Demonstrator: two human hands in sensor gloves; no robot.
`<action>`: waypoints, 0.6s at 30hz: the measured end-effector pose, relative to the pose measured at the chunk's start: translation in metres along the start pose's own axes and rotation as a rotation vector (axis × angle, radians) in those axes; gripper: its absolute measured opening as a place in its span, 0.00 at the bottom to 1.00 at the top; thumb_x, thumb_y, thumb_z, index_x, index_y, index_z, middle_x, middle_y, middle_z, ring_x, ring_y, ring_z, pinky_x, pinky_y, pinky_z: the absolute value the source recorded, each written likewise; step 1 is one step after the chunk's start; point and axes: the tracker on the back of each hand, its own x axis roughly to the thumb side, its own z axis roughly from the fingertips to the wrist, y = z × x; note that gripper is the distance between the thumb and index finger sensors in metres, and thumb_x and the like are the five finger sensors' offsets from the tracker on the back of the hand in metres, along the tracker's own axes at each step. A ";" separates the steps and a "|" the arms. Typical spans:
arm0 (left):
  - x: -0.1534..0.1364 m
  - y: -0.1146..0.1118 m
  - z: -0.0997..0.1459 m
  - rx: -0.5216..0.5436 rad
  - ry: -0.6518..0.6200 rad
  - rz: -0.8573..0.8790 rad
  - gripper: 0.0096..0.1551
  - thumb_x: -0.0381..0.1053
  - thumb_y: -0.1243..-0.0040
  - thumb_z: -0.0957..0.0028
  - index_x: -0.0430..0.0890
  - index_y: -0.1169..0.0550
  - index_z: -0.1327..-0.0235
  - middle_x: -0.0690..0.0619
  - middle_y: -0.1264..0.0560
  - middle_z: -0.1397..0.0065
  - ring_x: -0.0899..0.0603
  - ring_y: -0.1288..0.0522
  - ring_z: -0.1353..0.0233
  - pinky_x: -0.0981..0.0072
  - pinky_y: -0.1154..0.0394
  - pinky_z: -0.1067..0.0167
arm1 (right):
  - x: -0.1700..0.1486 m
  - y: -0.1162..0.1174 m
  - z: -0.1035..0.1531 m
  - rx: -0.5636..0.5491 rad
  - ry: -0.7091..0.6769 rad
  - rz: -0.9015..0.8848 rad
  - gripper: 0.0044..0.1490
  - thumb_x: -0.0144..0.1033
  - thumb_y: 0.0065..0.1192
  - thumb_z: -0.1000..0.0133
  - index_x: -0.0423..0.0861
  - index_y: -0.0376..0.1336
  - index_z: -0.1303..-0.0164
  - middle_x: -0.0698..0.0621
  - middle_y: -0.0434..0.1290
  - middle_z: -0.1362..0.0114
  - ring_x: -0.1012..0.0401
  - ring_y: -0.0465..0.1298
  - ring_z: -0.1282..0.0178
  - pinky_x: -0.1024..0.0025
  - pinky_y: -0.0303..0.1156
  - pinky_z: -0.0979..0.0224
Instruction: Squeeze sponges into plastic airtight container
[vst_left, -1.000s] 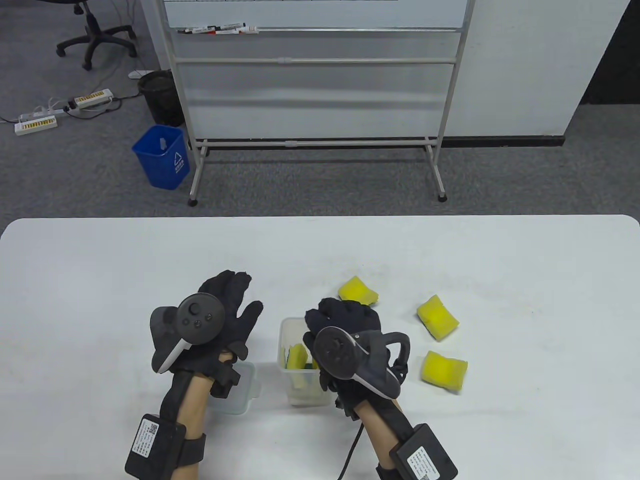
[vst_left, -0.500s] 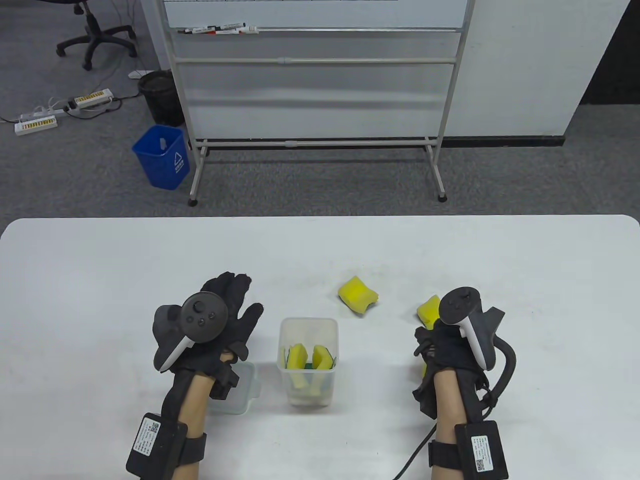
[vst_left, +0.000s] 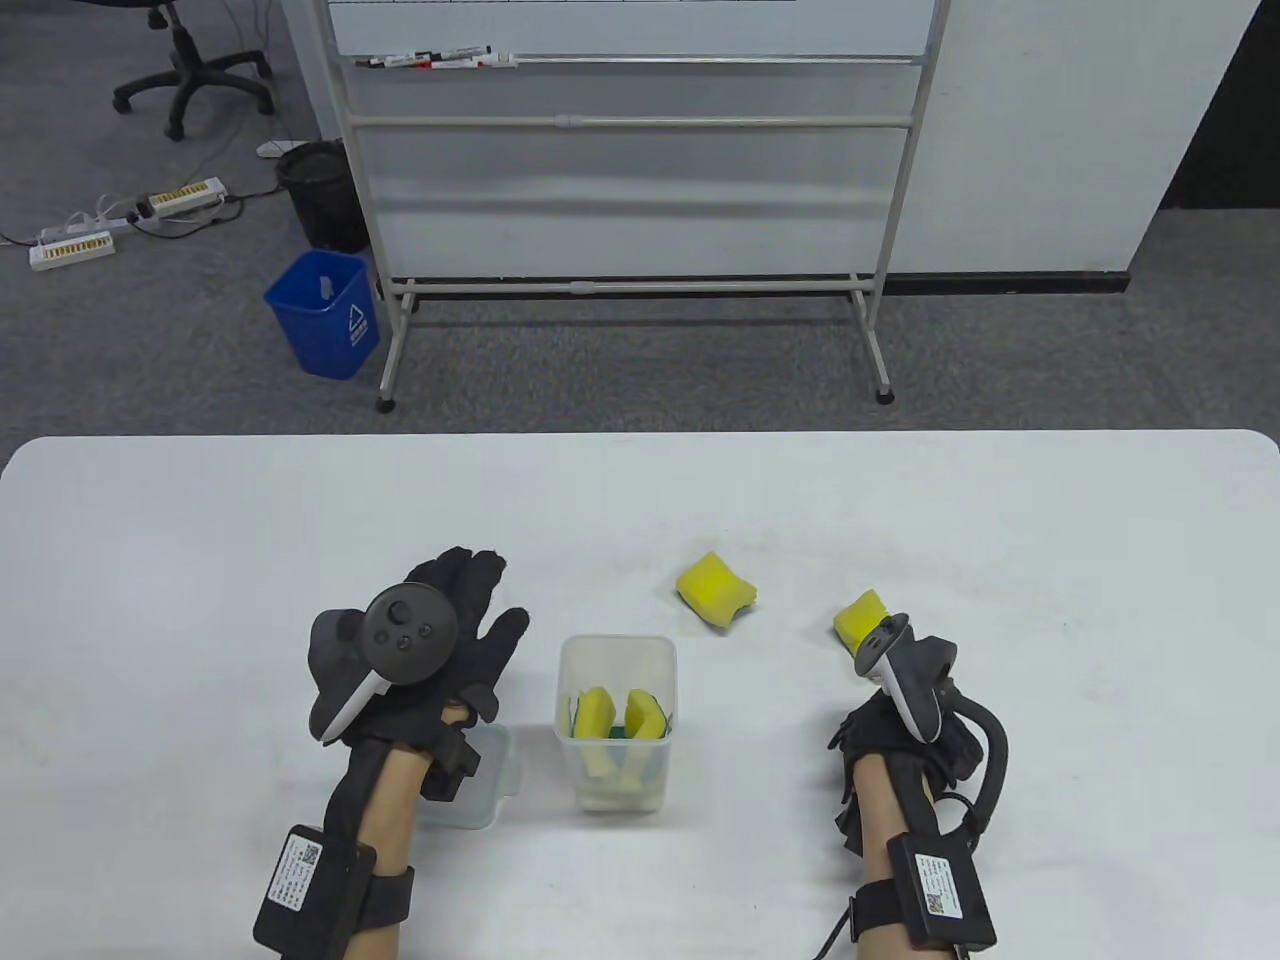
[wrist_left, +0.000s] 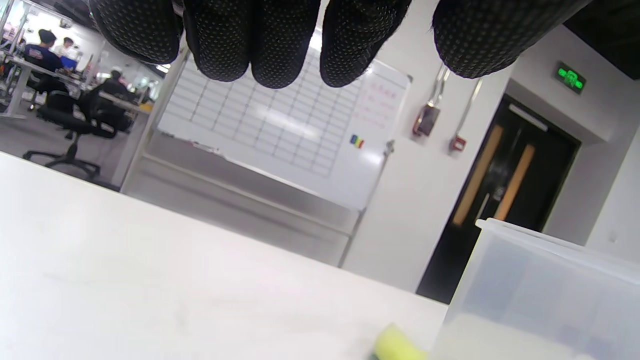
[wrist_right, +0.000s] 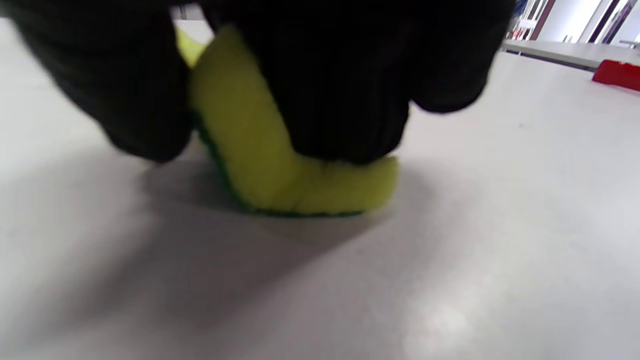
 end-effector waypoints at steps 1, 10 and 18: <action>0.000 0.000 0.000 -0.001 0.001 0.003 0.41 0.67 0.46 0.46 0.49 0.34 0.22 0.39 0.37 0.15 0.30 0.38 0.18 0.31 0.37 0.27 | -0.001 -0.001 0.000 0.006 -0.001 -0.009 0.40 0.53 0.76 0.51 0.45 0.69 0.33 0.51 0.81 0.40 0.53 0.83 0.43 0.50 0.73 0.31; 0.004 0.009 0.004 0.026 -0.010 0.034 0.42 0.67 0.45 0.47 0.49 0.34 0.22 0.39 0.37 0.16 0.30 0.38 0.18 0.31 0.36 0.27 | -0.023 -0.020 0.004 -0.048 0.016 -0.176 0.33 0.48 0.77 0.51 0.46 0.71 0.38 0.51 0.83 0.45 0.55 0.83 0.47 0.52 0.73 0.32; 0.021 0.027 0.014 0.074 -0.084 0.197 0.41 0.66 0.43 0.47 0.48 0.33 0.23 0.39 0.35 0.17 0.30 0.36 0.19 0.31 0.35 0.27 | -0.036 -0.070 0.038 -0.217 -0.055 -0.354 0.32 0.47 0.77 0.51 0.47 0.71 0.39 0.51 0.83 0.46 0.55 0.83 0.49 0.52 0.74 0.33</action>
